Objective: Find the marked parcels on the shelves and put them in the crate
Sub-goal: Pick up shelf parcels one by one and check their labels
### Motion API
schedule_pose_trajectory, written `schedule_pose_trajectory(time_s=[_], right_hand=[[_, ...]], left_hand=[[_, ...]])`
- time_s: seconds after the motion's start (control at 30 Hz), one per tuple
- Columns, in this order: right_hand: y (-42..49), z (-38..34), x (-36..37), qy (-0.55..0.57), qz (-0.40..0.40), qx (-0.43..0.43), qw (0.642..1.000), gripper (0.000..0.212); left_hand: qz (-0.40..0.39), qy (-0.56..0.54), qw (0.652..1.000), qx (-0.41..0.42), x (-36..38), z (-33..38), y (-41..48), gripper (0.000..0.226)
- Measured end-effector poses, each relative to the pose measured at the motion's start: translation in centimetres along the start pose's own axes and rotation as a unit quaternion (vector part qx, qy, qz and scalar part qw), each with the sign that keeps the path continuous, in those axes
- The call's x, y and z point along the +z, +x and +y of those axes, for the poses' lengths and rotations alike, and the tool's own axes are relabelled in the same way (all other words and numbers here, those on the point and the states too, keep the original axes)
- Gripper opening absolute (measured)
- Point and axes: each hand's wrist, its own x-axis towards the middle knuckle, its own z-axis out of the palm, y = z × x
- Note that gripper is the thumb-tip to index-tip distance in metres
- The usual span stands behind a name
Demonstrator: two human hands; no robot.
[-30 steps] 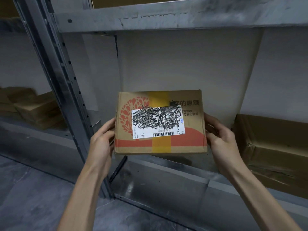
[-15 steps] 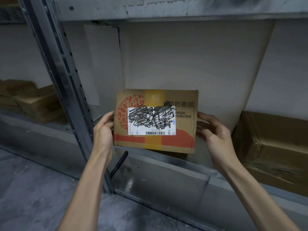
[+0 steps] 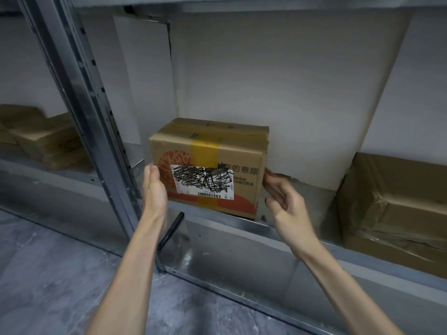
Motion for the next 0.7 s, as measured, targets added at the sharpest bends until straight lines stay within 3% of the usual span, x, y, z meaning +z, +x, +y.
schedule_pose_trajectory(time_s=[0.17, 0.27, 0.33, 0.4, 0.53, 0.7], right_hand=[[0.0, -0.2, -0.5, -0.038, -0.034, 0.007, 0.999, 0.046], [0.0, -1.3, -1.9, -0.102, -0.056, 0.004, 0.993, 0.049], [-0.2, -2.5, -2.9, -0.125, -0.066, -0.002, 0.990, 0.047], [-0.6, -4.3, -4.5, -0.134, -0.066, -0.004, 0.989, 0.043], [-1.4, -8.9, -8.6, -0.146, -0.017, -0.039, 0.988, 0.042], [-2.9, -13.6, -15.8, -0.225, 0.105, -0.084, 0.965, 0.041]], left_hand=[[0.024, 0.000, 1.000, -0.007, 0.3, -1.0, 0.1, 0.050], [0.092, -0.036, 0.995, 0.004, 1.1, -0.1, -0.9, 0.045], [0.182, -0.066, 0.979, 0.063, 1.4, 1.4, -2.2, 0.043], [0.227, -0.092, 0.953, 0.177, 2.1, 3.2, -3.8, 0.045], [0.174, -0.065, 0.917, 0.352, 5.5, 6.1, -6.9, 0.044], [0.034, -0.107, 0.893, 0.436, 12.3, 9.7, -11.0, 0.043]])
